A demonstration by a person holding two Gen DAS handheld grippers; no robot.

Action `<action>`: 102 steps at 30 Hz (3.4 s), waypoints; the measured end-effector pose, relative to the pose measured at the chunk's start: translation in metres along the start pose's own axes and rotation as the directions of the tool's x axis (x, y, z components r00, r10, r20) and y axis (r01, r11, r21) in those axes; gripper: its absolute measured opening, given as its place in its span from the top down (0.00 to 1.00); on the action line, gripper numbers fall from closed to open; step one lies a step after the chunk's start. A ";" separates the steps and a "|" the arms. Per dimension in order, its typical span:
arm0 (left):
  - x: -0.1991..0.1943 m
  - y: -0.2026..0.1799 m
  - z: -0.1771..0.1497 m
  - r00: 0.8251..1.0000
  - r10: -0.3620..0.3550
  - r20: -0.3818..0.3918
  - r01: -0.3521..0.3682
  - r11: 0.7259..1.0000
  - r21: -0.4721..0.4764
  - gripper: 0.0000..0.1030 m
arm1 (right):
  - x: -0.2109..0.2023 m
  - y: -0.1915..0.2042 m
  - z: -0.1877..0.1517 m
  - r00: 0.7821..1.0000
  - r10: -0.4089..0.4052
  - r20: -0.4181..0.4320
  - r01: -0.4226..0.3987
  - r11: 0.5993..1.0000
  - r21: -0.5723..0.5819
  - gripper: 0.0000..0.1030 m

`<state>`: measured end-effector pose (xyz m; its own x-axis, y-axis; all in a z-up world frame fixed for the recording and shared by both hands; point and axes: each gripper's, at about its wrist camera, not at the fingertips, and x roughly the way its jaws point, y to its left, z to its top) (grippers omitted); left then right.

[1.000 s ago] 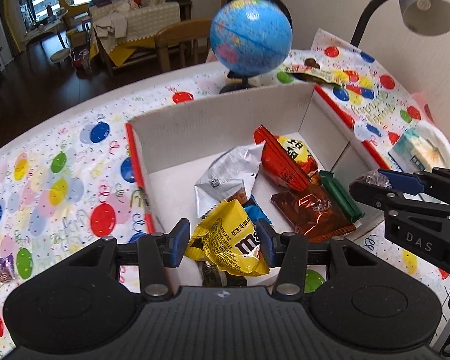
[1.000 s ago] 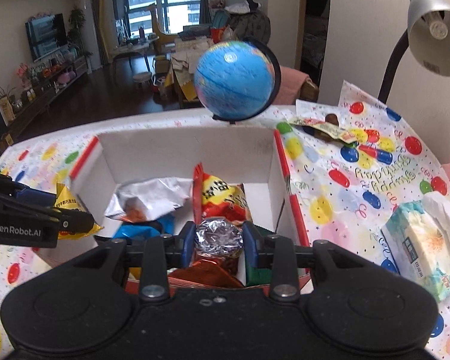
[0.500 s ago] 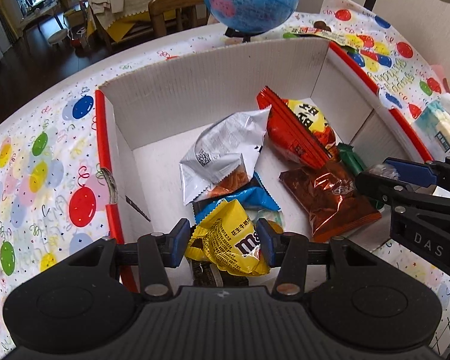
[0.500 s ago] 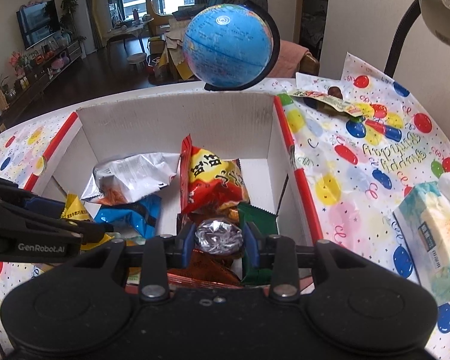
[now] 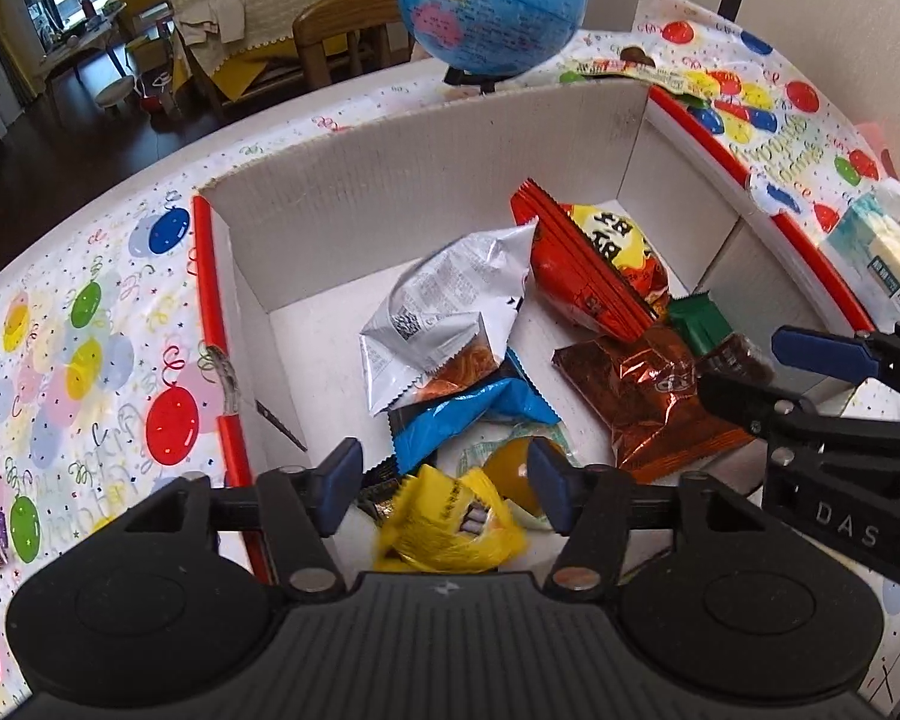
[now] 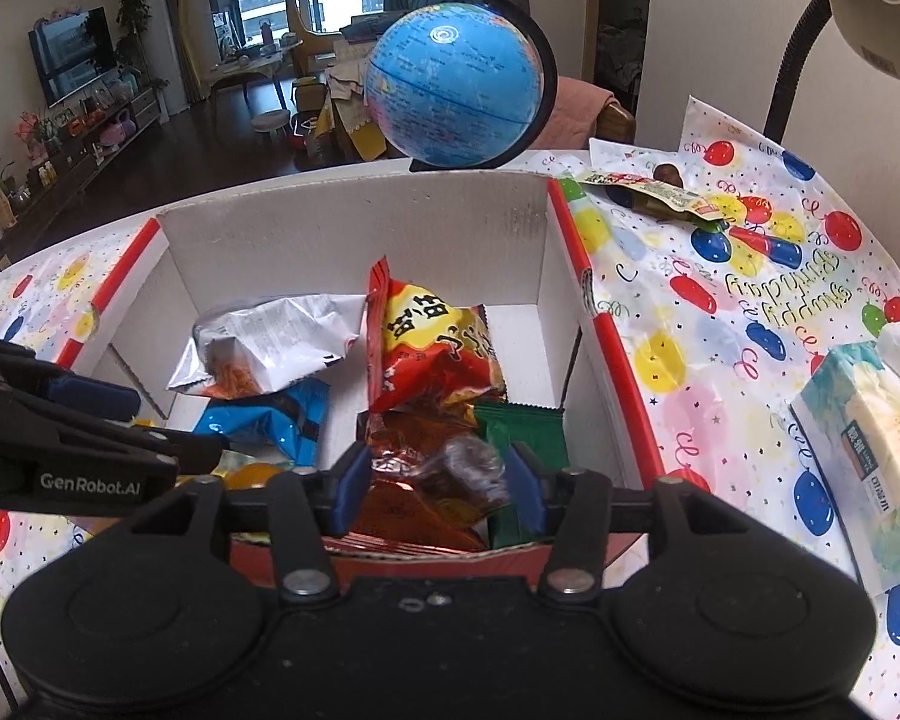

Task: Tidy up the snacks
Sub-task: 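Open the left tool and the right tool to drop both snacks into the box, then move both tools back toward the purple packet and clear wrapped candy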

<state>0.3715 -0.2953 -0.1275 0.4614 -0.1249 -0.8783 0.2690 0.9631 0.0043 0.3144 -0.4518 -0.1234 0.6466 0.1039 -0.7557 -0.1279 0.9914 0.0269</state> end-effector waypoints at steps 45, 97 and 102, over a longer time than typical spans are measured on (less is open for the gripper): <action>-0.191 0.194 -0.142 0.955 -0.014 0.297 0.064 0.985 -0.158 0.01 | -0.130 0.213 -0.016 0.966 0.175 0.189 -0.160 0.983 -0.092 0.00; 0.008 0.341 -0.130 0.987 0.159 -0.007 -0.148 0.902 -0.406 0.01 | 0.098 0.324 0.045 0.935 0.339 -0.105 -0.351 0.839 -0.416 0.20; 0.019 0.337 -0.128 0.984 0.178 -0.019 -0.171 0.902 -0.397 0.10 | 0.107 0.322 0.044 0.936 0.334 -0.111 -0.350 0.845 -0.404 0.21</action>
<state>0.3624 0.0580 -0.2038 0.4859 0.0534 -0.8724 -0.1718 0.9845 -0.0354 0.3753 -0.1179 -0.1668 0.4790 0.4196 -0.7711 -0.6383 0.7695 0.0223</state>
